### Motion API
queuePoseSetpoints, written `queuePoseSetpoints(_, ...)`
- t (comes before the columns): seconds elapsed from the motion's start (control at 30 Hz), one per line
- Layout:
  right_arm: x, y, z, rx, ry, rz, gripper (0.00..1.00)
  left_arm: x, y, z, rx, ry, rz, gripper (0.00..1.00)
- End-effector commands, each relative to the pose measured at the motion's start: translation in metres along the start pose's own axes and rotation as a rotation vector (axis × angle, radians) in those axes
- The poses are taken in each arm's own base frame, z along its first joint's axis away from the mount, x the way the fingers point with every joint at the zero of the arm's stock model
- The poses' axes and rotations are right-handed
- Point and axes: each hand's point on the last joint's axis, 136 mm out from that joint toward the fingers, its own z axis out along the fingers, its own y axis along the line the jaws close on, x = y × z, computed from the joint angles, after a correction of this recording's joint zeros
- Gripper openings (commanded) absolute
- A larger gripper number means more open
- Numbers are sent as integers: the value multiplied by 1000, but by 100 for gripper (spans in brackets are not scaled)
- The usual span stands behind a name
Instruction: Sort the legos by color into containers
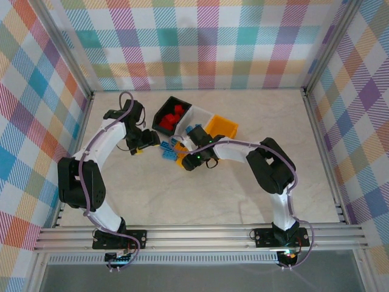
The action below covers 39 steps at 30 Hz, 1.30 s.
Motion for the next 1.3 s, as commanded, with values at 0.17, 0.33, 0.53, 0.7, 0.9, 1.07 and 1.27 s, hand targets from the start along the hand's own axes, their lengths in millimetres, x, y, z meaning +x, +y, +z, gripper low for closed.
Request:
queuePoseSetpoints(0.17, -21, 104, -33, -381, -153, -184, 59, 10, 14, 5, 4, 17, -8, 70)
queuePoseSetpoints(0.33, -17, 87, -58, -320, -192, -73, 61, 17, 21, 13, -26, 30, 12, 70)
queuePoseSetpoints(0.53, -10, 54, -75, -236, -209, 80, 62, 41, 6, 28, -25, 84, 72, 70)
queuePoseSetpoints(0.7, -12, 34, -94, -201, -272, 181, 62, 62, -14, 51, -74, 131, 169, 70)
queuePoseSetpoints(0.9, -5, 29, -107, -188, -270, 179, 62, 64, -20, 77, -117, 168, 189, 69)
queuePoseSetpoints(1.07, 6, 24, -113, -170, -273, 196, 63, 66, -20, 94, -165, 201, 229, 67)
queuePoseSetpoints(1.27, 16, 21, -116, -159, -270, 203, 63, 70, -23, 109, -186, 223, 236, 61)
